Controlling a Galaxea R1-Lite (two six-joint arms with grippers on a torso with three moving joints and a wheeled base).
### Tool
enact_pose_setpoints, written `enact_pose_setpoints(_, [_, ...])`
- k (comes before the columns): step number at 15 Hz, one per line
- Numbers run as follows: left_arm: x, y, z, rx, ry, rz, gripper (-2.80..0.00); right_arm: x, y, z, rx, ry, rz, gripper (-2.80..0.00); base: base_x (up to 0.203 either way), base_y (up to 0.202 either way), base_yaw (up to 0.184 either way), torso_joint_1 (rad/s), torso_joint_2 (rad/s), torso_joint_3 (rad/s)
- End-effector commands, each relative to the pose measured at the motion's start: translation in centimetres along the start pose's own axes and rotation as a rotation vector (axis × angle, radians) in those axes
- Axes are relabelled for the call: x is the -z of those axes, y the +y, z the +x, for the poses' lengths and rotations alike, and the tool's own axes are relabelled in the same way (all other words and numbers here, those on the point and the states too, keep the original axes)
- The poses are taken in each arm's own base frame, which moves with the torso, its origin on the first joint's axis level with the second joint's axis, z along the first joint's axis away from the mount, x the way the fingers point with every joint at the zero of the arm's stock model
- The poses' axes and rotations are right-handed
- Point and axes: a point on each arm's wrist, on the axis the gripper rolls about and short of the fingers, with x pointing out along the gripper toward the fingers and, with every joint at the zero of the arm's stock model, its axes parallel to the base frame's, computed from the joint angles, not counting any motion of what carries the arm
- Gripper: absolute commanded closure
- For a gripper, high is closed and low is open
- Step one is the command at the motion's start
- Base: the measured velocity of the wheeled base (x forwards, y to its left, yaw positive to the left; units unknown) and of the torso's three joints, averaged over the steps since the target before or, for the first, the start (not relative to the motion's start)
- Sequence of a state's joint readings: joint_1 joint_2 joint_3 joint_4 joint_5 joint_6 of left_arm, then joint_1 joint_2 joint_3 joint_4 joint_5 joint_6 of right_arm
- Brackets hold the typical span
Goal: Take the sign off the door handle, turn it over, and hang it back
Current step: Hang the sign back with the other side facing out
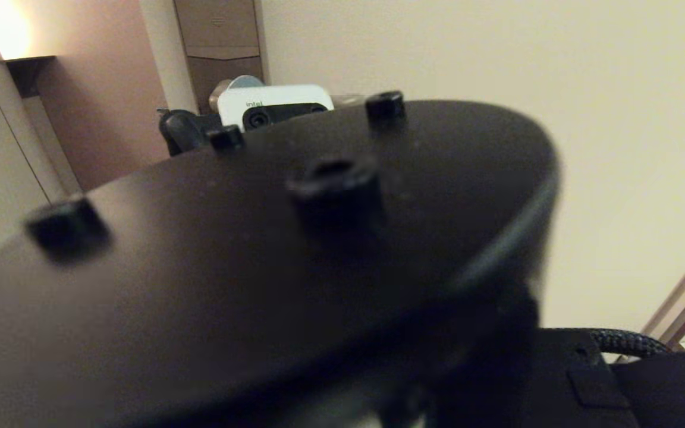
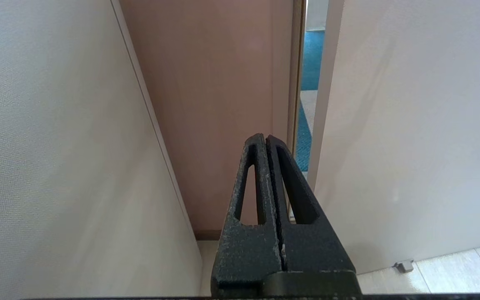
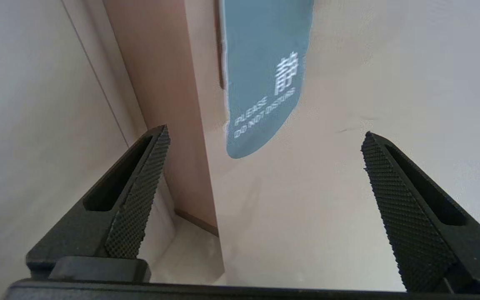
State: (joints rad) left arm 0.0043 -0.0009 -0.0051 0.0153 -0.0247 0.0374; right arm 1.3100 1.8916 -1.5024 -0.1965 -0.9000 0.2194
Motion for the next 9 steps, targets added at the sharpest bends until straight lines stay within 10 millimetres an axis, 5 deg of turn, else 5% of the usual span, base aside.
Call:
enact_pose_setpoints(1, [0.0, 0.0, 0.0, 0.000, 0.000, 0.000, 0.00, -0.3, -0.2, -0.3, 0.001, -0.006, 0.008, -2.80, 0.000, 0.000, 0.000, 0.000, 0.00, 0.000])
enact_pose_setpoints(2, [0.0, 0.0, 0.0, 0.000, 0.001, 0.001, 0.00, -0.2, -0.2, -0.3, 0.002, -0.005, 0.009, 0.00, 0.000, 0.000, 0.000, 0.000, 0.00, 0.000])
enact_pose_setpoints(9, [0.0, 0.0, 0.0, 0.000, 0.000, 0.001, 0.00, 0.4, -0.7, 1.4, 0.045, 0.004, 0.001, 0.00, 0.000, 0.000, 0.000, 0.000, 0.00, 0.000])
